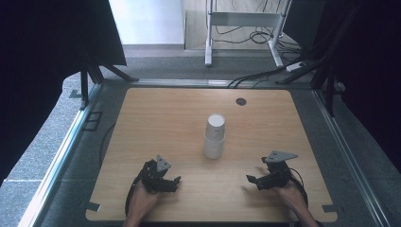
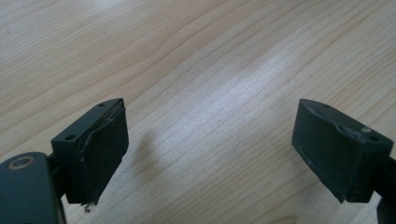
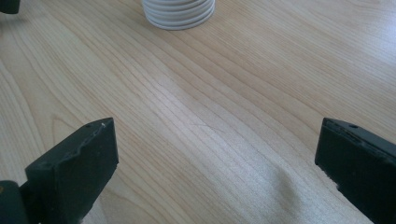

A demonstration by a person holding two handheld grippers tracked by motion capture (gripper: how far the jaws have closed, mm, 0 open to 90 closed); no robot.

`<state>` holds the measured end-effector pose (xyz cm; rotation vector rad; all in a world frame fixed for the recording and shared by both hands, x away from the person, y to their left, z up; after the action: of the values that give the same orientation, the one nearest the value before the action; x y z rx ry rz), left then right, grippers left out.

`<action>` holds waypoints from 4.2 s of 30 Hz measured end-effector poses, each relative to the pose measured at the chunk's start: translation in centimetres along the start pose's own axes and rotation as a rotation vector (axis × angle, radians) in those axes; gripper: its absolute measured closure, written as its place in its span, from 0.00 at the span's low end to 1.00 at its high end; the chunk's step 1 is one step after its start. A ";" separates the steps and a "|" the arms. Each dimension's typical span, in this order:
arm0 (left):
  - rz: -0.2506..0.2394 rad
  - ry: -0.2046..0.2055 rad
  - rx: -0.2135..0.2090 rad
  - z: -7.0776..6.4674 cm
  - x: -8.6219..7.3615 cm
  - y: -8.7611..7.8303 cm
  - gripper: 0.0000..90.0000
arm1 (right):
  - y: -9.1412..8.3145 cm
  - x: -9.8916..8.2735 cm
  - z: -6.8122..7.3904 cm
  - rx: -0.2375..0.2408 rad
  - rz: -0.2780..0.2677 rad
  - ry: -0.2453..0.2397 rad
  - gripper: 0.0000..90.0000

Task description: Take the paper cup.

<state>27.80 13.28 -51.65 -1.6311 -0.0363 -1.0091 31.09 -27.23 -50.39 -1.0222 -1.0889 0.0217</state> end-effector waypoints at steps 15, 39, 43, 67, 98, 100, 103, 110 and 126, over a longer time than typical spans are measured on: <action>-0.025 -0.027 -0.039 0.3 0.6 0.0 0.12 | -0.3 0.8 0.0 0.001 -0.006 -0.023 0.00; -0.072 0.017 -0.081 -0.1 4.0 -0.5 0.12 | -1.5 3.2 -0.4 0.075 -0.074 -0.030 0.00; -0.086 0.027 -0.090 0.0 4.7 -0.8 0.12 | -1.6 3.5 -0.4 0.078 -0.079 -0.037 0.00; -0.147 0.059 -0.151 0.6 8.8 -0.7 0.12 | -2.4 7.8 -1.0 0.104 -0.105 -0.026 0.00; -0.141 0.143 -0.216 -2.2 14.9 3.6 0.14 | -1.2 12.5 -0.9 0.121 -0.084 -0.087 0.13; -0.138 0.139 -0.209 -2.3 15.1 3.9 0.15 | -1.1 12.7 -0.9 0.125 -0.084 -0.088 0.14; -0.136 0.129 -0.211 -2.4 15.3 4.2 0.15 | -1.1 13.1 -0.9 0.132 -0.087 -0.091 0.14; -0.146 0.109 -0.231 -2.5 15.6 4.6 0.16 | -0.7 14.4 -1.0 0.151 -0.089 -0.092 0.15; -0.142 0.127 -0.216 -2.8 15.6 4.5 0.24 | 0.2 17.3 -0.4 0.177 -0.091 -0.121 0.17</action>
<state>38.28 2.08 -45.66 -1.7751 0.0444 -1.2590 40.27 -19.16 -38.14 -0.8199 -1.2202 0.1054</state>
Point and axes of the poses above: each handheld gripper's, and its own axes: y roughly forward along the jaws, x roughly out of its top, z roughly to its left, the point moved 1 cm from there along y, roughly forward along the jaws, and after that the axes turned 3 degrees about z, right-handed, at the moved point
